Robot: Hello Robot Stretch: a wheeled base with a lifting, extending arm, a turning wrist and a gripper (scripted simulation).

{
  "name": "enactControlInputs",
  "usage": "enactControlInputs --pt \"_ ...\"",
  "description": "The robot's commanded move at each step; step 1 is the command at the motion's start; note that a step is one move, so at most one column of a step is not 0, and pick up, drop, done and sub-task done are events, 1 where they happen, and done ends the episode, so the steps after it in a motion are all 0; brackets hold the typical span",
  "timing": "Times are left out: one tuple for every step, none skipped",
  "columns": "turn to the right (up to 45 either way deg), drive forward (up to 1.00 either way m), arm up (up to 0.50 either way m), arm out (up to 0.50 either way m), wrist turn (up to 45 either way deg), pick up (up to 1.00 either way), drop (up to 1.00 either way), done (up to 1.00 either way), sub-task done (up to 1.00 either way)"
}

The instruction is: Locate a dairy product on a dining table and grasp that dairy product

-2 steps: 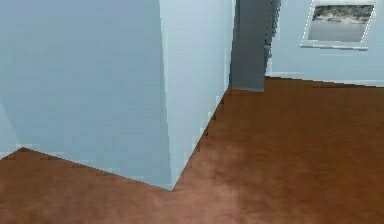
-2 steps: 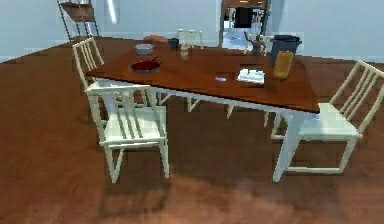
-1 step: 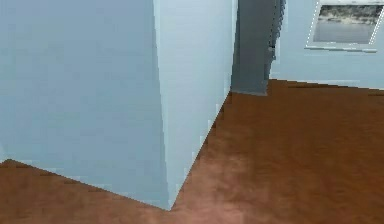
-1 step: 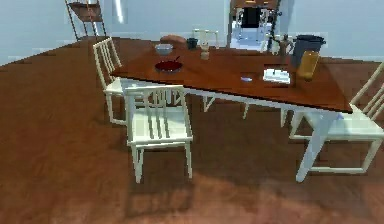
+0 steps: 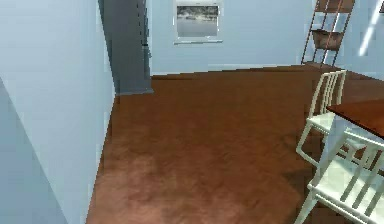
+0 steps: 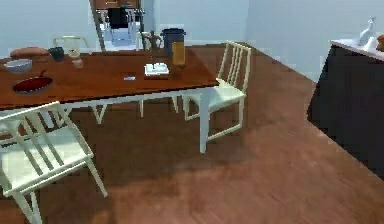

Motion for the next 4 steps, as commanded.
enactControlInputs --pt "0.0 1.0 0.0 0.0 0.0 0.0 0.0 0.0 0.0" --pt "0.0 0.2 0.0 0.0 0.0 0.0 0.0 0.0 0.0" --pt "36.0 0.0 0.0 0.0 0.0 0.0 0.0 0.0 0.0" --pt "0.0 1.0 0.0 0.0 0.0 0.0 0.0 0.0 0.0"
